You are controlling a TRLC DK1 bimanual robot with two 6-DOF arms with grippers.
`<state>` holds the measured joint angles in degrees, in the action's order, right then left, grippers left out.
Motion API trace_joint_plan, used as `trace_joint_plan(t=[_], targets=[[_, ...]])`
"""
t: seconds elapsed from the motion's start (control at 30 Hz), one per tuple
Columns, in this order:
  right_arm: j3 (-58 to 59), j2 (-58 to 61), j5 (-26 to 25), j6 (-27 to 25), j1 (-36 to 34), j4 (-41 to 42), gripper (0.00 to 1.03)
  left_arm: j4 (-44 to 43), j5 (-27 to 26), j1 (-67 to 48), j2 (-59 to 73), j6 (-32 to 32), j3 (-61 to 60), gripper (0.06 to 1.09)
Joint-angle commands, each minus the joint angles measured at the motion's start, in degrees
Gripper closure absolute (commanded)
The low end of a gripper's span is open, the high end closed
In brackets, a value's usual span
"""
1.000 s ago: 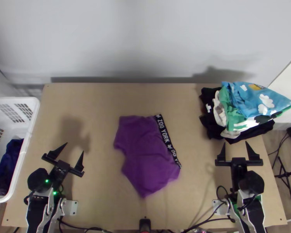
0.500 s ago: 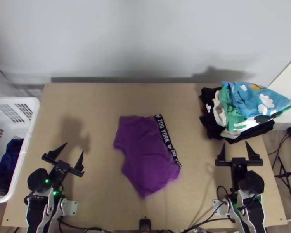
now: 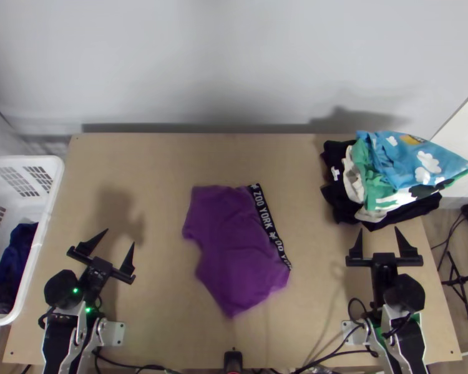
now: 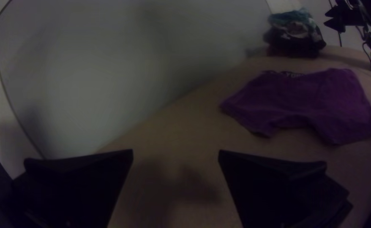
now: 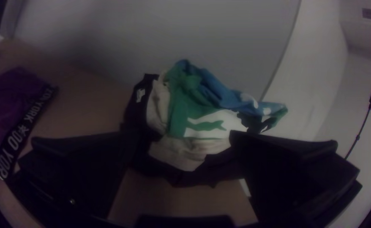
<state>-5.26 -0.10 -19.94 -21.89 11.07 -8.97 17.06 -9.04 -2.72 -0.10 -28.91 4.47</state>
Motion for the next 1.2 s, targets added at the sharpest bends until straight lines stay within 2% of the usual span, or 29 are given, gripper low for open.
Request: trace_joint_plan(t=[0.0, 1.17], targets=[[-0.02, 0.01, -0.01, 0.09, 0.27, 0.01, 0.04, -0.01, -0.1, 0.0, 0.01, -0.01, 0.01, 0.1], [-0.02, 0.01, -0.01, 0.36, 1.94, 0.01, 0.04, -0.01, -0.1, -2.9, 0.01, -0.19, 0.01, 0.1]])
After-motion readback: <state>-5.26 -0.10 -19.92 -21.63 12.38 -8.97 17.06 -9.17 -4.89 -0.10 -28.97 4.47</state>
